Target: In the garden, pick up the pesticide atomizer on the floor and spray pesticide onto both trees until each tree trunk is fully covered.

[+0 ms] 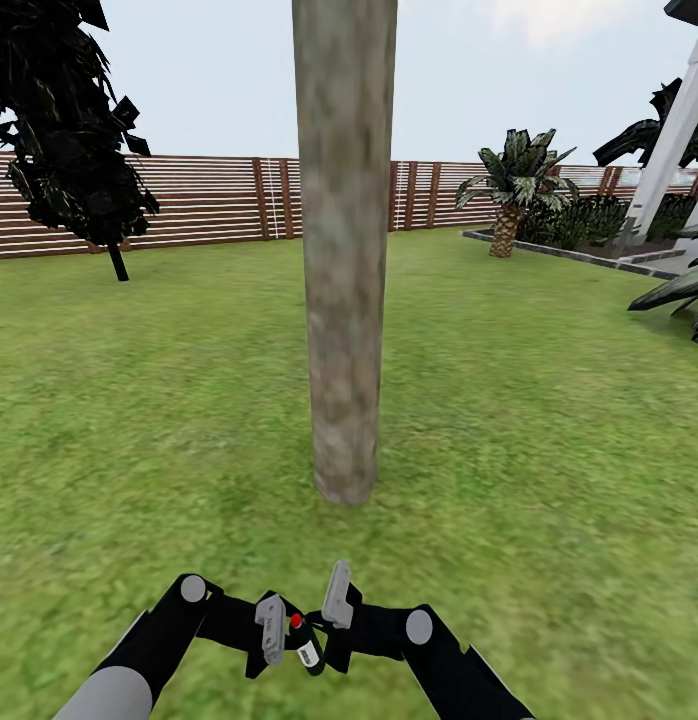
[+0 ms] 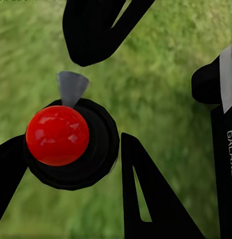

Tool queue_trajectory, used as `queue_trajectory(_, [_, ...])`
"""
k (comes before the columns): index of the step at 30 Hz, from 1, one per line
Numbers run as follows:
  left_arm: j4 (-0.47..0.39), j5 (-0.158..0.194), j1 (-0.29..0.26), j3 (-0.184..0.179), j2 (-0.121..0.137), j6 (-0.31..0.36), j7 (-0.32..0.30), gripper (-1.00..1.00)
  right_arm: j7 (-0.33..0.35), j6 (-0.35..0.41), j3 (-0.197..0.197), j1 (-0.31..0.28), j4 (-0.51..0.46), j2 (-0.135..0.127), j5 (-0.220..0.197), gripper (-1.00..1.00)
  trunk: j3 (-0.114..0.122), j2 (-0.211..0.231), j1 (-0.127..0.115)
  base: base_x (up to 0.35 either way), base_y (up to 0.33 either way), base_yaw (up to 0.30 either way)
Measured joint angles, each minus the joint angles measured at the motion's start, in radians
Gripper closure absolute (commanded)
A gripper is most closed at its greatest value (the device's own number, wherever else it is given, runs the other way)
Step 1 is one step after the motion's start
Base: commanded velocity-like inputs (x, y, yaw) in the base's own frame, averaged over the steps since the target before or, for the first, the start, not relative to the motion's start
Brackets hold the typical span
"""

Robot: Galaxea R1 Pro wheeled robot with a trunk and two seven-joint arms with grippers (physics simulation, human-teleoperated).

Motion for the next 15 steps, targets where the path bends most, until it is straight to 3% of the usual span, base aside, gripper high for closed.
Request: queue_trajectory(15, [0.0,0.003,0.0,0.0,-0.011,-0.002,0.0,1.0,0.0,0.0,0.0,0.0,0.0,0.0,0.0,1.0,0.0,0.0,0.0,0.0,0.0,0.0])
